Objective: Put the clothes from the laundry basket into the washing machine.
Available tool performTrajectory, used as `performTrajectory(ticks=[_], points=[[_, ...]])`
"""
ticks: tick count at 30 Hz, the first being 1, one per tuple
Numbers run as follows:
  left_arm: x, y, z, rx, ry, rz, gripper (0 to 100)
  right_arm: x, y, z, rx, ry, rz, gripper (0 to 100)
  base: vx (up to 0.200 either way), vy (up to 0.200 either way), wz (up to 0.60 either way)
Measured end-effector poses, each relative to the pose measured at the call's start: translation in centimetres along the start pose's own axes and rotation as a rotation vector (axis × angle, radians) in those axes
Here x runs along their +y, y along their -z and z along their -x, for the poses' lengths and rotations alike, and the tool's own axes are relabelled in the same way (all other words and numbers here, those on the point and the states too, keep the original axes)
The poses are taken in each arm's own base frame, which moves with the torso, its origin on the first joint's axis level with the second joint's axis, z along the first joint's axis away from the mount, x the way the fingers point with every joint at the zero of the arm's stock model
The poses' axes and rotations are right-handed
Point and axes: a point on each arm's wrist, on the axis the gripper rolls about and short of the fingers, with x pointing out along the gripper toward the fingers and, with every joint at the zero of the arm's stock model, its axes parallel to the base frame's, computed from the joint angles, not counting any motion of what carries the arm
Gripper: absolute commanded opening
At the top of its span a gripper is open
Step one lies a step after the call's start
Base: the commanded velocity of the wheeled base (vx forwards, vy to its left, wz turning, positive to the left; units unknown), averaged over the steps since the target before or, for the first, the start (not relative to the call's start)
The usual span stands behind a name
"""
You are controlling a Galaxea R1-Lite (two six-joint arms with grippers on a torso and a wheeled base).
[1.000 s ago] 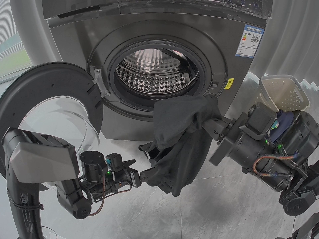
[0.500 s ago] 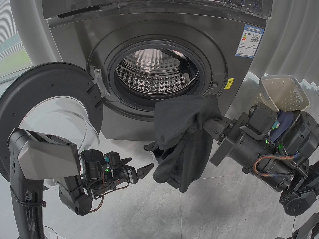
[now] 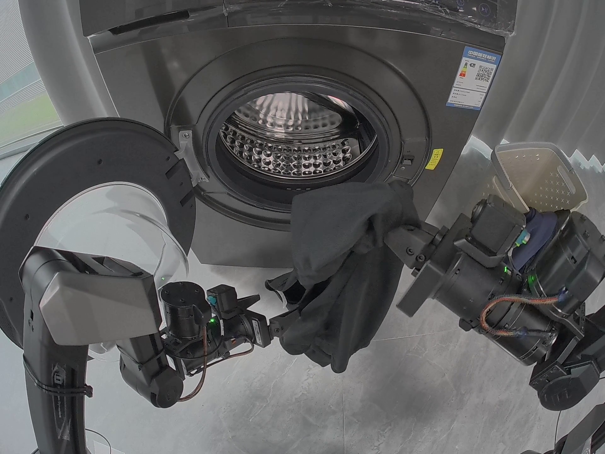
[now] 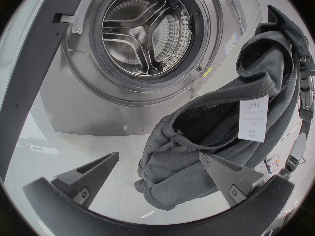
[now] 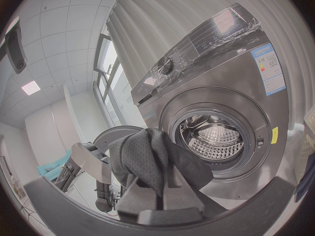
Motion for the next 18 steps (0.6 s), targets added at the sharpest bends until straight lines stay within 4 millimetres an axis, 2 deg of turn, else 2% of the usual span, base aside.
performTrajectory(ticks=[11,18], points=[[-0.7,-0.2,-2.0,-0.041,0.046,-0.017,100,0.1,0.1,0.1,0.003,-0.004,-0.005,0,0.000,0.000,0.00],[-1.1,0.3,-2.4,-0.023,0.094,-0.056,100,0.2,0.3,0.2,0.013,-0.004,-0.006,0,0.000,0.000,0.00]])
